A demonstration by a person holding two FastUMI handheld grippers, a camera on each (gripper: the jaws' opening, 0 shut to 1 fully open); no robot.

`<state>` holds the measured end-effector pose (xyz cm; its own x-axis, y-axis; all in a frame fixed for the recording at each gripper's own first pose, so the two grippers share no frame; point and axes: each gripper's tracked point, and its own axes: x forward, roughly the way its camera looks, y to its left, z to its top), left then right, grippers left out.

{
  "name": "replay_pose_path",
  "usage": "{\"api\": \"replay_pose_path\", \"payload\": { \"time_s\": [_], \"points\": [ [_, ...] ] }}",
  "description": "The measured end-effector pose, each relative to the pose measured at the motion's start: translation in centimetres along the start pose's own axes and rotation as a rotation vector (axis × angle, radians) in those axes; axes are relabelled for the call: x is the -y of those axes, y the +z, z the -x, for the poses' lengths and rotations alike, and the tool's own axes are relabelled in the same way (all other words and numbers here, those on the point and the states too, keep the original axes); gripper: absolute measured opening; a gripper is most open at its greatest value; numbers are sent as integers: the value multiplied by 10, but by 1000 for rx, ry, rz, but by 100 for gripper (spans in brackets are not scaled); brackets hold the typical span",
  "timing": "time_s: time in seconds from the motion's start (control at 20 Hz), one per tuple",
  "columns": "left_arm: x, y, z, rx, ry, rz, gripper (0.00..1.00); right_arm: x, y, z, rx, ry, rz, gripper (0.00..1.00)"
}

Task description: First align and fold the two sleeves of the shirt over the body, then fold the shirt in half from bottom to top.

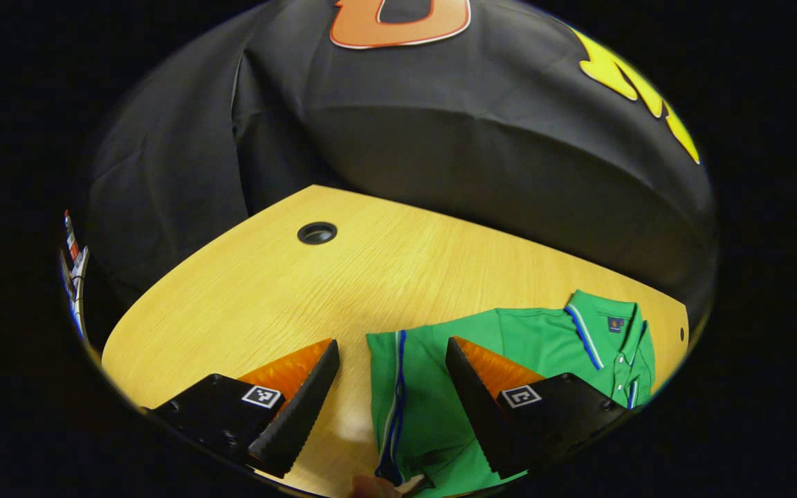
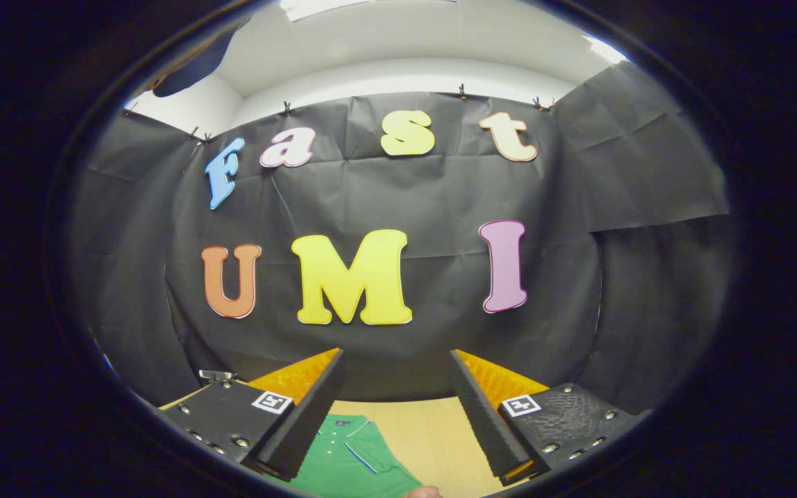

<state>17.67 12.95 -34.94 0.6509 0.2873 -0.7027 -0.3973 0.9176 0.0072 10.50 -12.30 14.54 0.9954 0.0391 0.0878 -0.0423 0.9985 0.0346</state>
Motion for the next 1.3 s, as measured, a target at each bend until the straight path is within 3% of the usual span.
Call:
{"api": "replay_pose_path", "payload": {
  "time_s": [0.2,0.5,0.6,0.7,0.75,0.9,1.3],
  "points": [
    [3,-9,-5,-23,20,-56,98,4,-4,1,-18,2,6,96],
    [7,-6,-5,-46,-46,-123,96,10,-15,1,-59,-1,-12,94],
    [16,-9,-2,-59,-89,-137,52,14,-18,1,-74,-10,-10,96],
    [18,-8,-2,-55,-86,-109,8,18,-19,0,-77,-23,-11,94],
    [19,-9,-1,-58,-82,-101,4,19,-19,0,-76,-24,-14,94],
    [28,-6,6,-31,-95,-115,3,22,-17,0,-71,-31,-3,94],
    [99,15,41,73,-226,-199,3,24,-23,-3,-78,-26,-14,94]
  ]
}}
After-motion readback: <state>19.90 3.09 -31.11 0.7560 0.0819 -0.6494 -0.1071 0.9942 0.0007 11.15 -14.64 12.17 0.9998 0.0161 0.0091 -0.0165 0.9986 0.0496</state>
